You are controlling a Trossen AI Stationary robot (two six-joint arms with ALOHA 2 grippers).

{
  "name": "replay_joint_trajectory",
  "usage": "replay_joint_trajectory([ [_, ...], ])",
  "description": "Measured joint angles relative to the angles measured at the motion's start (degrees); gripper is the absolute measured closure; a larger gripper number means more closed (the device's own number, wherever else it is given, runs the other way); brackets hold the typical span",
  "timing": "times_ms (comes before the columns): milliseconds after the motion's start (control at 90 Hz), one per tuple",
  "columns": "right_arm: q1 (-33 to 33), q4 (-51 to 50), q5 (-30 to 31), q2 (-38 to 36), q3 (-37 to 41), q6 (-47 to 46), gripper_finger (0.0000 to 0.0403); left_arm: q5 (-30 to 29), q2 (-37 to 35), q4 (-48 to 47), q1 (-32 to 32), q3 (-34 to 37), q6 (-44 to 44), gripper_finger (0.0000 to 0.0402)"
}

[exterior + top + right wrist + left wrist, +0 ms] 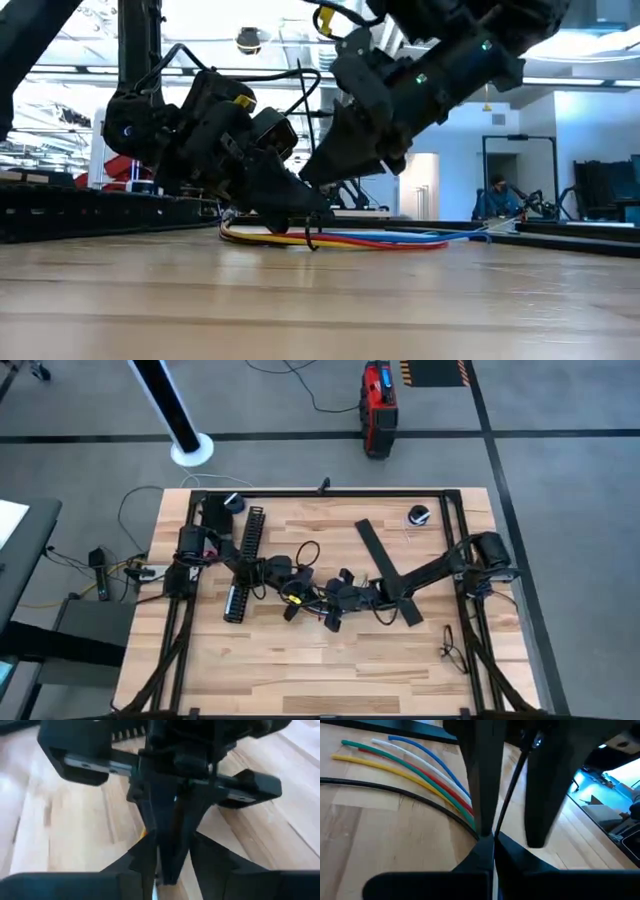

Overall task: Ziptie cables
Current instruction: Wrap the black zip tie on the cable

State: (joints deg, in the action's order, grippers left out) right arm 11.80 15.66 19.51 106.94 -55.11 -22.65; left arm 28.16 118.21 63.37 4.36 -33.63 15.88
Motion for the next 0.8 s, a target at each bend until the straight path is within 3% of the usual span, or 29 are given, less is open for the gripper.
replay_joint_trajectory([
  [144, 0.4, 0.2, 3.3, 0.0, 0.0, 2.6, 0.0393, 0.3, 0.0, 0.3, 0.0, 0.0, 0.2, 0.0401],
  [800, 1.5, 6.4, 9.5, 0.2, 0.2, 7.7, 0.0403, 1.1, -0.2, -1.9, -0.8, 0.0, 2.1, 0.0401],
])
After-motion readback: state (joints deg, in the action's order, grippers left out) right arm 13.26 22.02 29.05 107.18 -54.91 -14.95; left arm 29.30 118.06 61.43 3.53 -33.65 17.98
